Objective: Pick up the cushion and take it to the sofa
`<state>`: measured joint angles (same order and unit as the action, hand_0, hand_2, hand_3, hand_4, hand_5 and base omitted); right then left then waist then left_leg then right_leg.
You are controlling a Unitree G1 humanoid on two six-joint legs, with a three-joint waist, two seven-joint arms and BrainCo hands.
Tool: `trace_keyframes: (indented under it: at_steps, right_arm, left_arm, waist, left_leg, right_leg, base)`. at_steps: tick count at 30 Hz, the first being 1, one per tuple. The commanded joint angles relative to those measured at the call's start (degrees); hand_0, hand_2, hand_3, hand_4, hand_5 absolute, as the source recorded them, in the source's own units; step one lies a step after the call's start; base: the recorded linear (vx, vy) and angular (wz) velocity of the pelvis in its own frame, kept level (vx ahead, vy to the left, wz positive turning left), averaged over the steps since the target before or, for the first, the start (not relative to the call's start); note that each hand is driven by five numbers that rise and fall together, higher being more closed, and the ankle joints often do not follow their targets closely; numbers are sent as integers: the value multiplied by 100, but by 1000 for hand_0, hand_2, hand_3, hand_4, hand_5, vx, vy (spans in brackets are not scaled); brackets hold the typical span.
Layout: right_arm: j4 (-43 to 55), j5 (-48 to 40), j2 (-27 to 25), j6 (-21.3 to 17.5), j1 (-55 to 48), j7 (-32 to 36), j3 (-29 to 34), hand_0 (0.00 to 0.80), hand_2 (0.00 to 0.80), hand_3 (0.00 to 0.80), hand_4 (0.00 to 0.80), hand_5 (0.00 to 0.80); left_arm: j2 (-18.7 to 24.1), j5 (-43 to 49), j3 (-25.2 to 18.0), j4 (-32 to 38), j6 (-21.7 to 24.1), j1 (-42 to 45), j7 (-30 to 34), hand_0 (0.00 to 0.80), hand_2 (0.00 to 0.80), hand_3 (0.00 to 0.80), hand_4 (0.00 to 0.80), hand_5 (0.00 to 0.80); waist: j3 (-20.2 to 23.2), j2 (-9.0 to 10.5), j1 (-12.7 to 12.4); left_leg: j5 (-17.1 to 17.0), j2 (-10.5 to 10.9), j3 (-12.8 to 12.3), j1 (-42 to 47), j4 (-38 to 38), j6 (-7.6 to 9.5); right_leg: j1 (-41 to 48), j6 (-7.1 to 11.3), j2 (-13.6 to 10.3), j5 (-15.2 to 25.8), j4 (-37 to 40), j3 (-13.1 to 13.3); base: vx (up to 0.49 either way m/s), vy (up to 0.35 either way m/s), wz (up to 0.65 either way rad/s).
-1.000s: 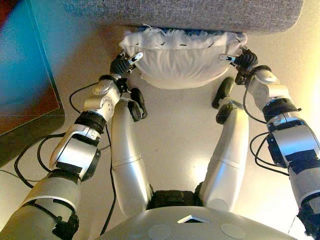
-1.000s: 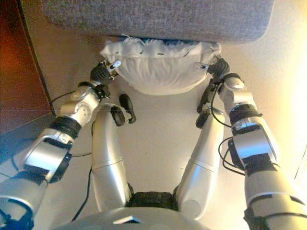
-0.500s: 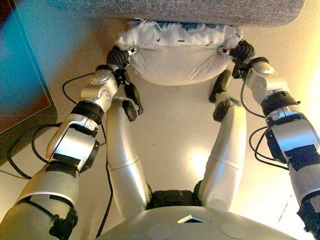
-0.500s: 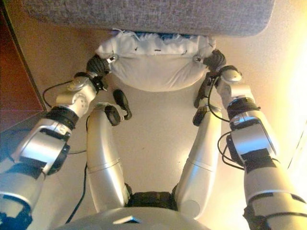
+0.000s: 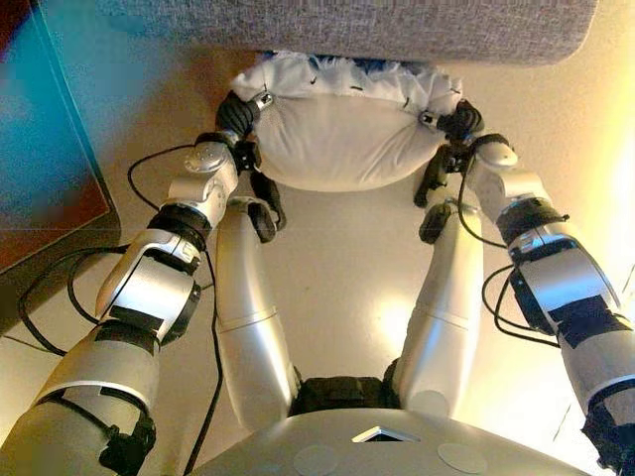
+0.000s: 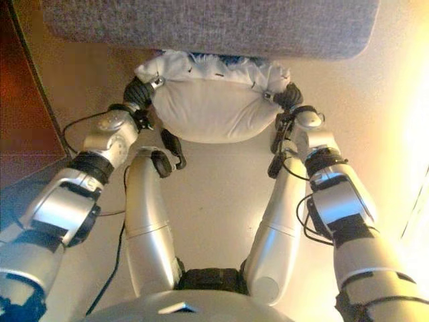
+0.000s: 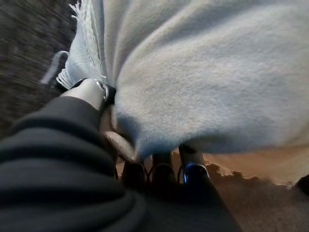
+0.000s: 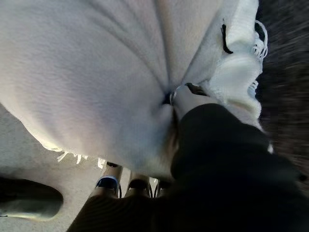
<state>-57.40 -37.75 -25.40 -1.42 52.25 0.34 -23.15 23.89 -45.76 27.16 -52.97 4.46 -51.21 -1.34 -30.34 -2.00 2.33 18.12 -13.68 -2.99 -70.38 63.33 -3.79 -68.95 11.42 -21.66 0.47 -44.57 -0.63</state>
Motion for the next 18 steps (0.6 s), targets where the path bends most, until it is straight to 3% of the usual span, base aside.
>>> trace_keyframes:
  at_steps: [1,8,12,13,16,18]
  right_arm:
    - [1360,-136,316,-727,-273,4,42,800,800,800,800,800]
    - [2740,73,602,-1239,-1670,-345,340,800,800,800,800,800]
    - [3526,151,622,-1201,-2435,-199,556,800,800,800,800,800]
    - [3841,285,638,-1159,-2870,-108,675,800,800,800,800,800]
    - [4092,261,614,-824,-3176,-43,780,800,800,800,800,800]
    - [4106,197,631,-684,-3232,-10,842,800,800,800,800,800]
  left_arm:
    - [-455,-70,-181,925,648,196,158,800,800,800,800,800]
    - [-579,598,-479,1864,1211,1244,12,800,800,800,800,800]
    - [-485,567,-726,2527,1189,2000,40,800,800,800,800,800]
    - [-465,623,-876,2907,1083,2447,60,800,800,800,800,800]
    - [-444,708,-1068,3401,880,2994,-35,800,800,800,800,800]
    - [-381,830,-1158,3428,840,3108,-44,800,800,800,800,800]
  waist:
    - [55,-2,-62]
    - [55,154,-74]
    - [175,277,-139]
    - [345,368,-165]
    - [541,447,-331]
    - [663,459,-378]
  left_leg:
    - [-736,-90,164,890,-1431,-403]
    - [-1013,160,103,2415,-2685,-404]
    - [-943,374,343,3223,-2967,-322]
    - [-1068,529,450,3482,-3168,-280]
    - [-1022,777,755,3987,-3468,-222]
    - [-1089,719,668,4291,-3749,-178]
  right_leg:
    - [717,64,28,140,268,106]
    - [2261,165,21,383,1664,-218]
    - [3019,219,93,461,2218,-225]
    - [3305,219,67,616,2579,-210]
    - [3803,253,103,672,2983,-141]
    - [4063,246,87,667,3067,-228]
  base:
    - [18,-10,-6]
    - [55,-47,6]
    - [180,20,-8]
    - [208,29,-30]
    - [216,41,-32]
    - [135,17,-57]
